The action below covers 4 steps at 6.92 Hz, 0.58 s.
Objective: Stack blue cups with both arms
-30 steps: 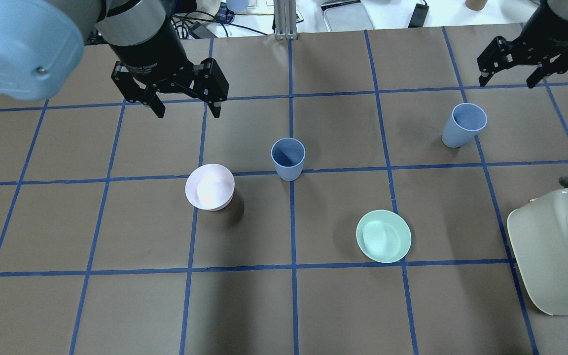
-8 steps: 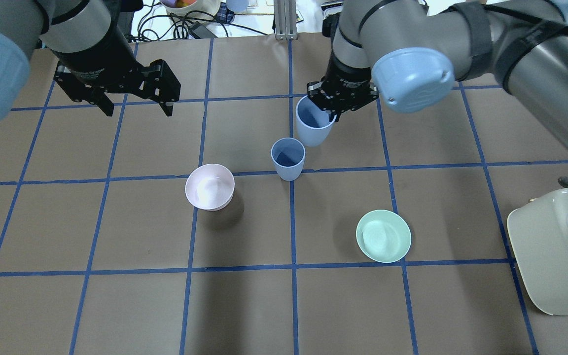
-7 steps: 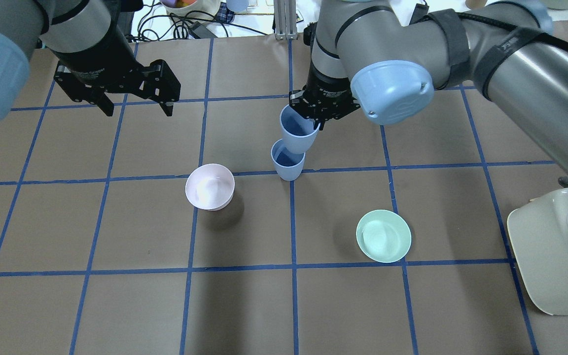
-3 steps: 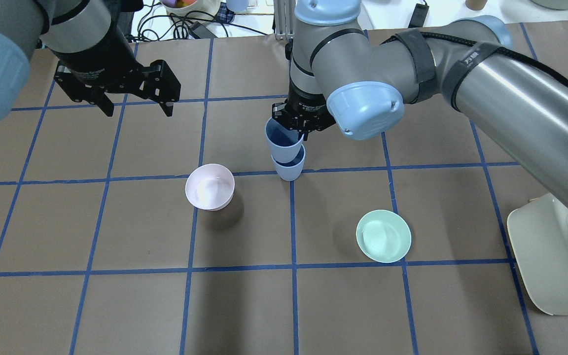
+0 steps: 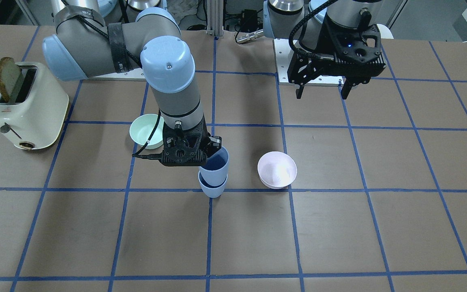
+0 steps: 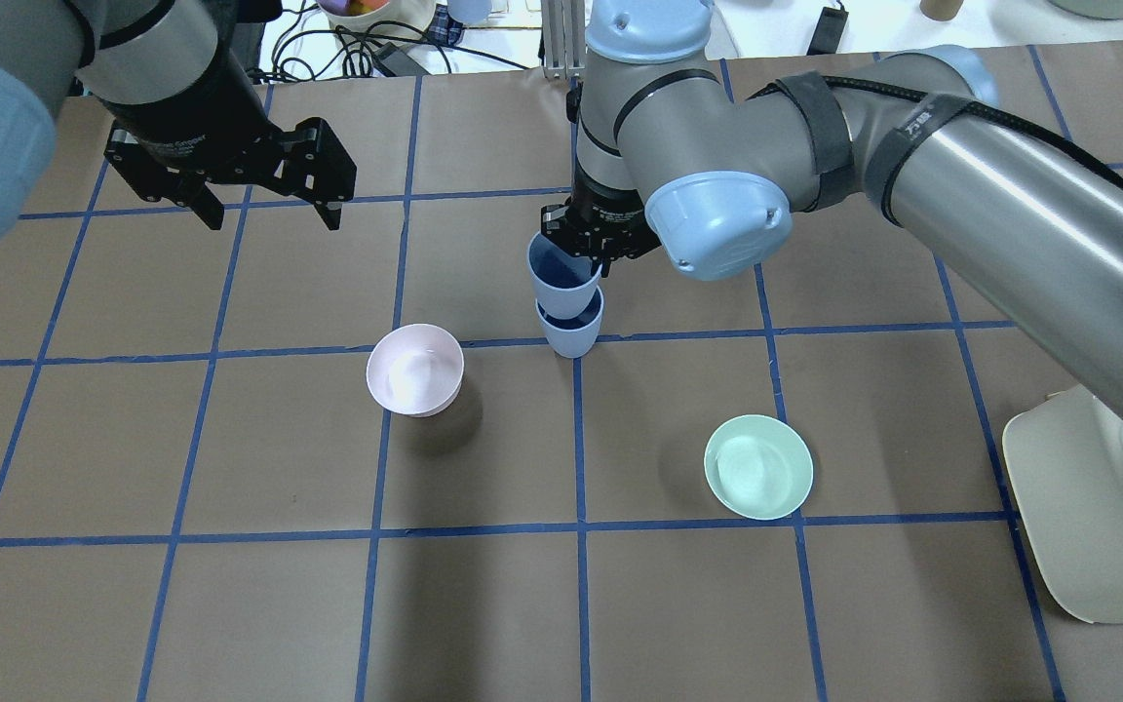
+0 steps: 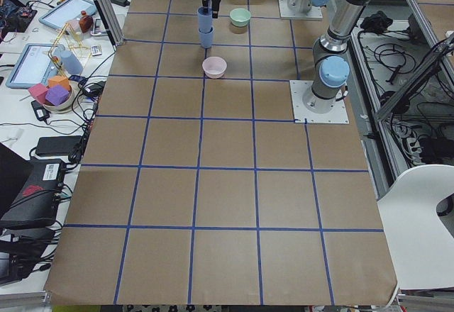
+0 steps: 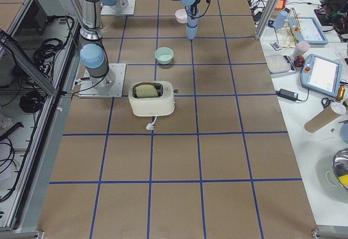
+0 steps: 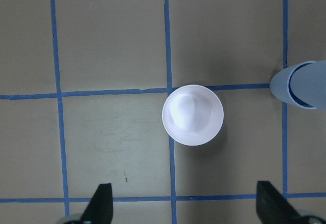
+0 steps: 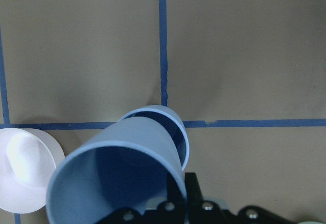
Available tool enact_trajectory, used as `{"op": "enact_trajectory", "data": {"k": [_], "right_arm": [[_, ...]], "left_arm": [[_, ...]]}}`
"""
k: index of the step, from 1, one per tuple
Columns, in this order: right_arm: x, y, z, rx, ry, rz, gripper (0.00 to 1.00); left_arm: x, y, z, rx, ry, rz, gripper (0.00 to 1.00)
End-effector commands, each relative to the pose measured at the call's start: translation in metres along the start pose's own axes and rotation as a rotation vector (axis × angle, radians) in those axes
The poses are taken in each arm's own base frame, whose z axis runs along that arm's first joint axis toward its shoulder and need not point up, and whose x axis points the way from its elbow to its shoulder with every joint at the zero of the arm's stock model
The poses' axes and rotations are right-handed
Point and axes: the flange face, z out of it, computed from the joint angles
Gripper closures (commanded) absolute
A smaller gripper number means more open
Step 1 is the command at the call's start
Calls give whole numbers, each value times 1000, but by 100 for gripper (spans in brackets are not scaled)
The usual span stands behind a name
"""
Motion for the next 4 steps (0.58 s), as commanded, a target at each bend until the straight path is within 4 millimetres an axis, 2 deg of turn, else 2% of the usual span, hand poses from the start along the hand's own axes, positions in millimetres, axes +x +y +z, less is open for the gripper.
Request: {"op": "enact_trajectory", "data": {"k": [1, 2, 3, 4], "right_arm": [[5, 6, 26, -39, 11, 10, 79], [5, 3, 27, 15, -7, 8, 43], [6, 1, 26, 43, -13, 8, 0], [10, -4, 16, 46, -16, 16, 0]], "left_arm": [[-1, 1, 0, -1, 1, -1, 0], [-1, 1, 0, -1, 1, -1, 0], [-1, 1, 1, -2, 1, -1, 0], [-1, 1, 1, -2, 1, -1, 0]]}}
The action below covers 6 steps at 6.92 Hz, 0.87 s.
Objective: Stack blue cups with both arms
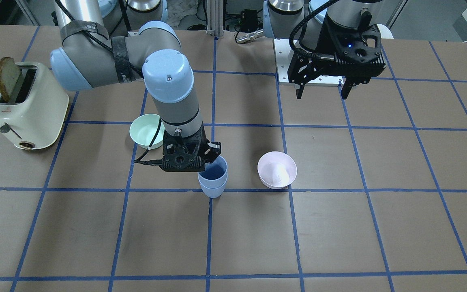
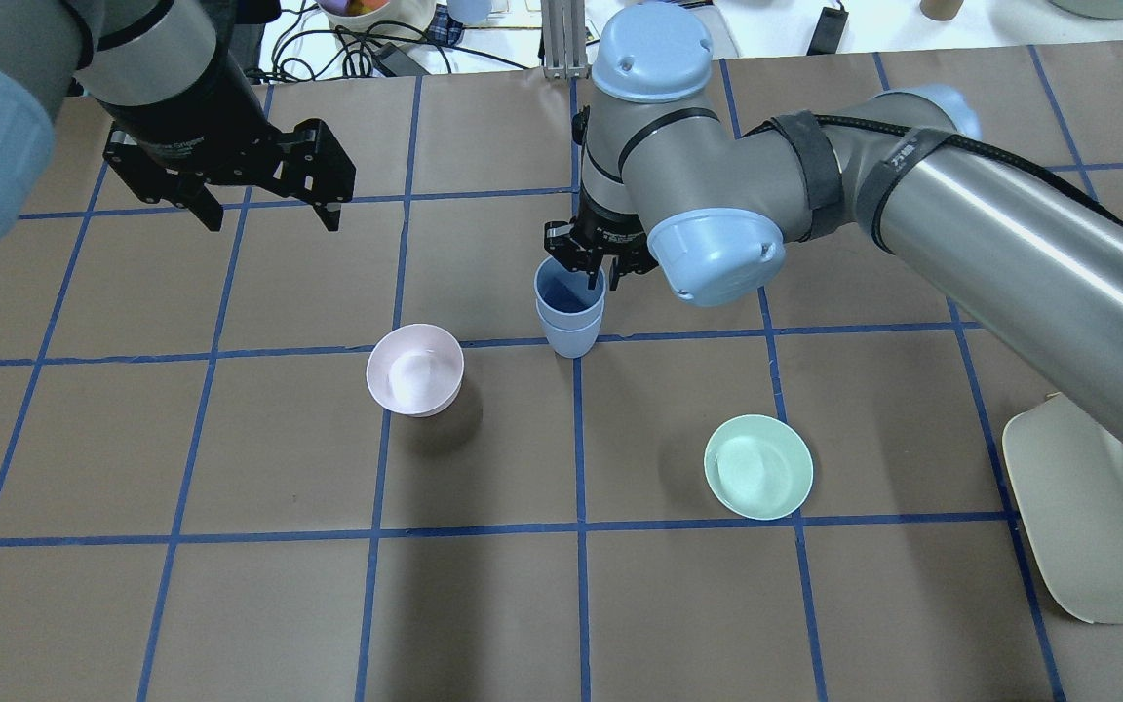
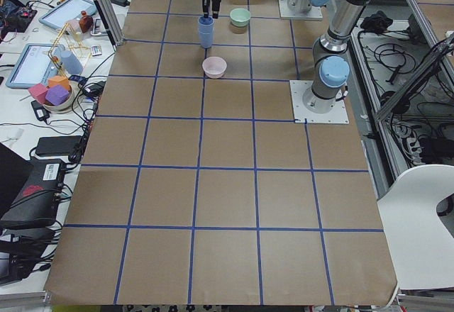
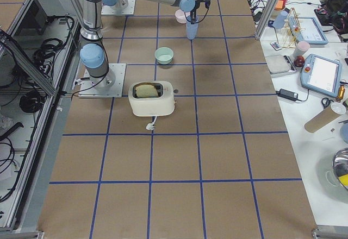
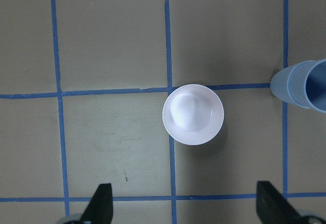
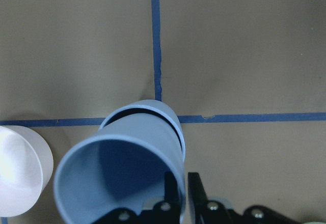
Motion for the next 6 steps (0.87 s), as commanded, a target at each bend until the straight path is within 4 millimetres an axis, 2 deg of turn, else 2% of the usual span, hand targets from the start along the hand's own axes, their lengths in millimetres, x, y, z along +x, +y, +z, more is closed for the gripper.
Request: {"op": "enact_trajectory", "data": {"k": [1, 2, 3, 4, 5, 6], "right_arm": [[25, -15, -20, 34, 12, 16, 0], [66, -19, -45, 25, 84, -29, 0], [113, -14, -81, 21, 99, -35, 0], [141, 10, -121, 24, 103, -85, 0], [148, 36, -157, 15, 110, -123, 0], [147, 51, -182, 17, 111, -189, 0]], "left_arm": [[0, -1, 1, -1, 0, 0, 0], [0, -1, 2, -2, 0, -1, 0], [-1, 0, -1, 2, 0, -2, 0], [-1, -1, 2, -2, 0, -1, 0], [-1, -1, 2, -2, -2, -1, 0], [-1, -1, 2, -2, -2, -1, 0]]}}
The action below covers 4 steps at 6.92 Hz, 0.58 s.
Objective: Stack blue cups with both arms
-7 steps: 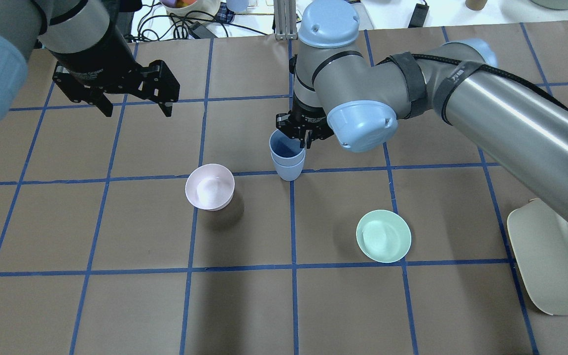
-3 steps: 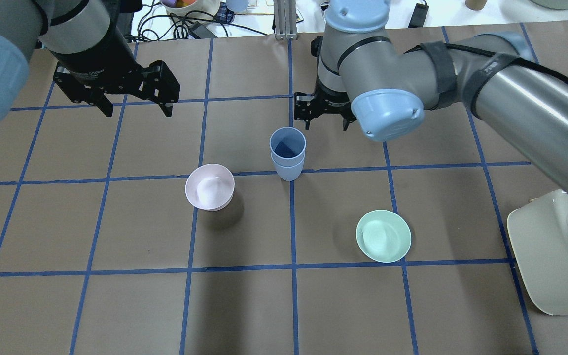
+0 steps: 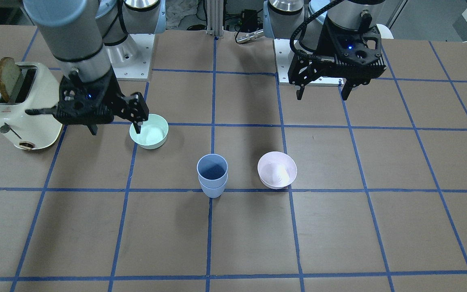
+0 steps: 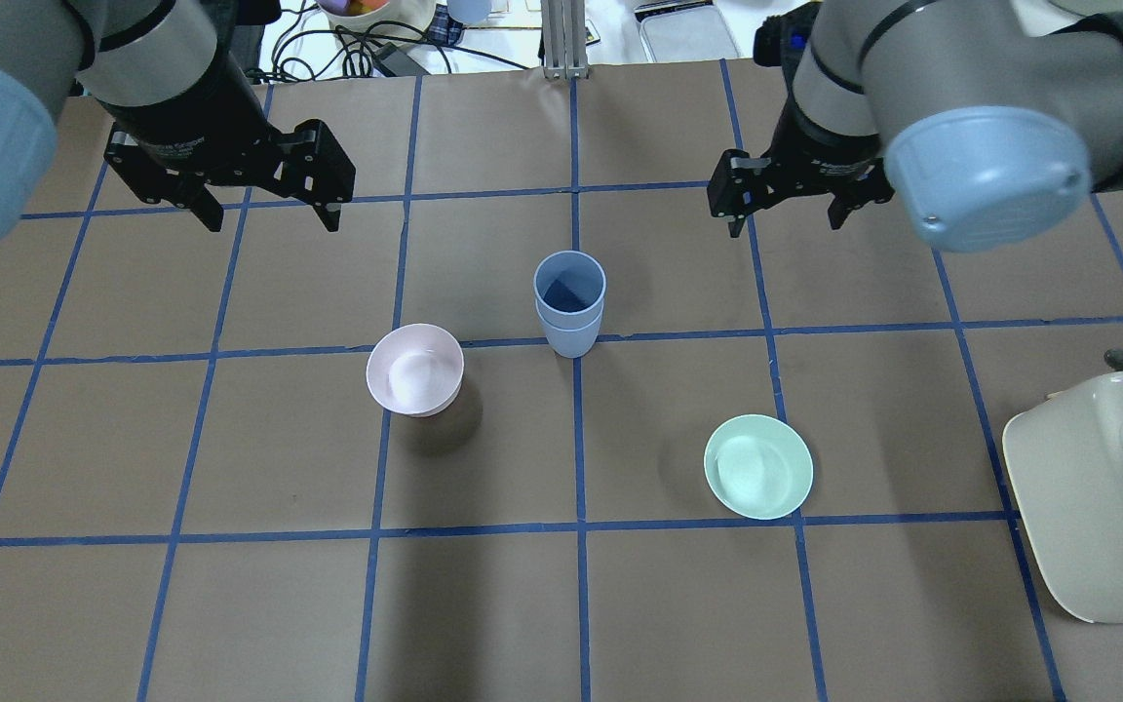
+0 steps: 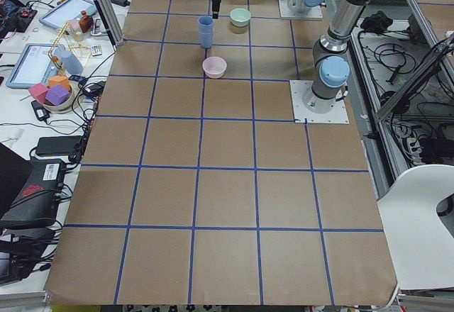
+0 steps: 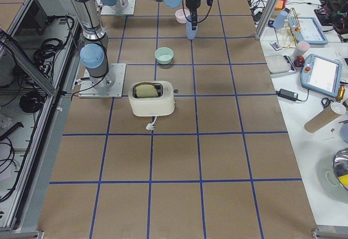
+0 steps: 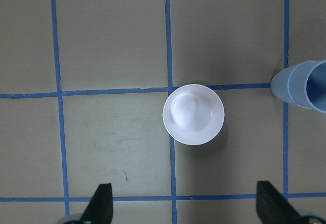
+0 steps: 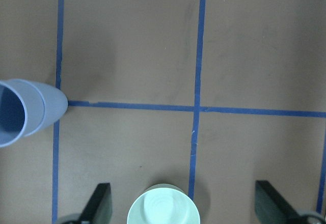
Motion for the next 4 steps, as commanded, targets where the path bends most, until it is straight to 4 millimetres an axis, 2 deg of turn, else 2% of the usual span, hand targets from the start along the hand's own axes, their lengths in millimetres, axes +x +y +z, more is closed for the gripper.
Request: {"op": "enact_trajectory", "data": {"k": [1, 2, 3, 4], "right_arm": [[6, 17, -61, 31, -2, -81, 0], [7, 7, -87, 15, -6, -79, 0], [7, -12, -85, -14, -2, -84, 0], [8, -21, -76, -20, -7, -96, 0]], "left_arm": [[0, 0, 1, -2, -1, 0, 0], [0, 0, 2, -3, -1, 0, 0], [0, 0, 2, -3, -1, 0, 0], [1, 0, 3, -5, -1, 2, 0]]}}
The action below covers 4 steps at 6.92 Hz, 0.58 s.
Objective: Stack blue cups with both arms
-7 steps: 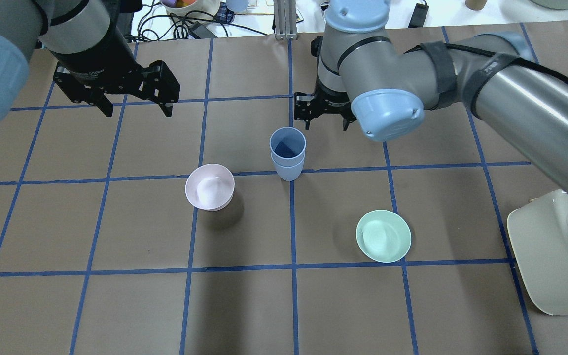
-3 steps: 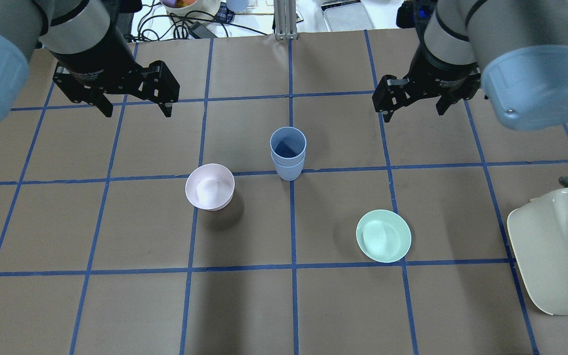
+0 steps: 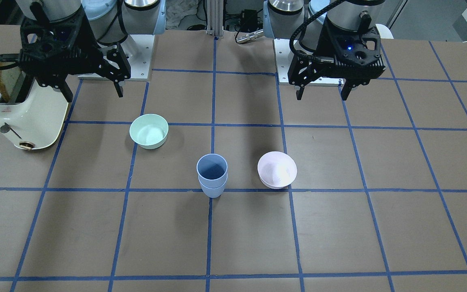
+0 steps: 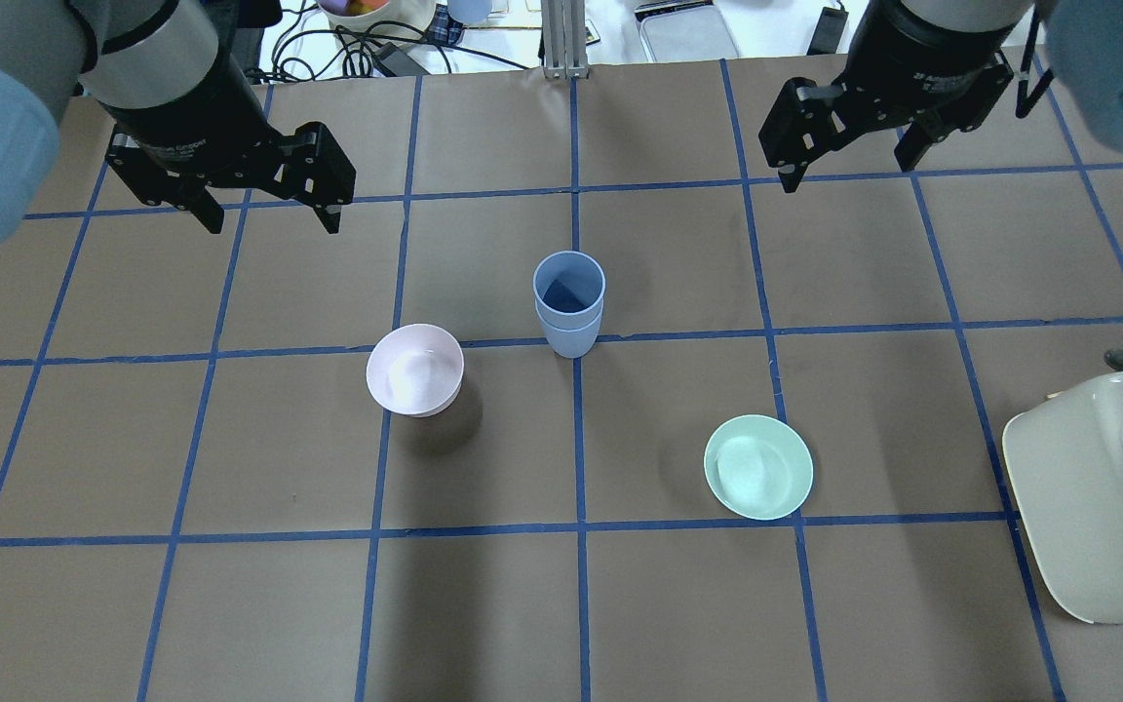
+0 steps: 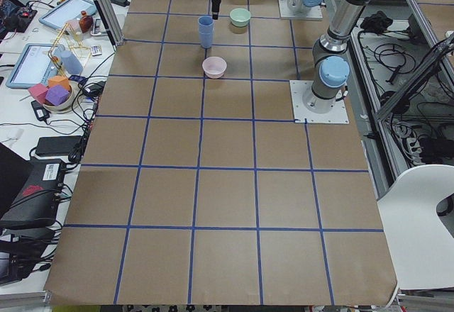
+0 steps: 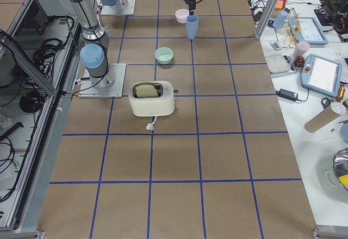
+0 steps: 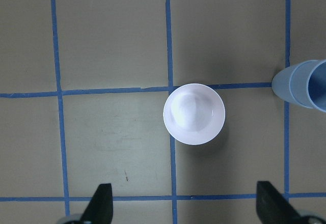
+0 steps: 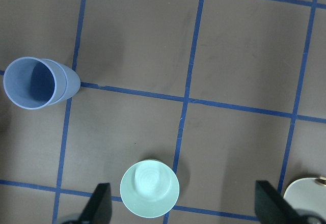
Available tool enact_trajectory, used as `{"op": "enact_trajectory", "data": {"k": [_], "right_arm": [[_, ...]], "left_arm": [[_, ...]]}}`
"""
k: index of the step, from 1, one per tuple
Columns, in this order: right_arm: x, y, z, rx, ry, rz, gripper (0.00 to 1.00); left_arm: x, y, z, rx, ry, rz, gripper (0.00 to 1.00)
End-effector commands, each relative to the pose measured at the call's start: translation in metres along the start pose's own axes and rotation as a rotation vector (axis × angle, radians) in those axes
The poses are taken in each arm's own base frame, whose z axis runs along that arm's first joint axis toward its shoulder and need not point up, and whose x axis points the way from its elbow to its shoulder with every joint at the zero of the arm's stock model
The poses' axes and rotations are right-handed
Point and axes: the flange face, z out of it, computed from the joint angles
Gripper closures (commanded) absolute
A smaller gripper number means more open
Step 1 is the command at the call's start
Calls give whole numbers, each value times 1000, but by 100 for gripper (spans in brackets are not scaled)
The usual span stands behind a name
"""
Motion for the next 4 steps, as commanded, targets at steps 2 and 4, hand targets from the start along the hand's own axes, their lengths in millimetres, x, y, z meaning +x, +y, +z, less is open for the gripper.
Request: {"op": "enact_trajectory", "data": {"k": [2, 4], "right_arm": [[3, -11, 0, -4, -5, -19, 0], [5, -9, -2, -5, 2, 2, 0]], "left_arm": [[1, 0, 1, -1, 0, 1, 0], [0, 0, 1, -1, 0, 0, 0]]}}
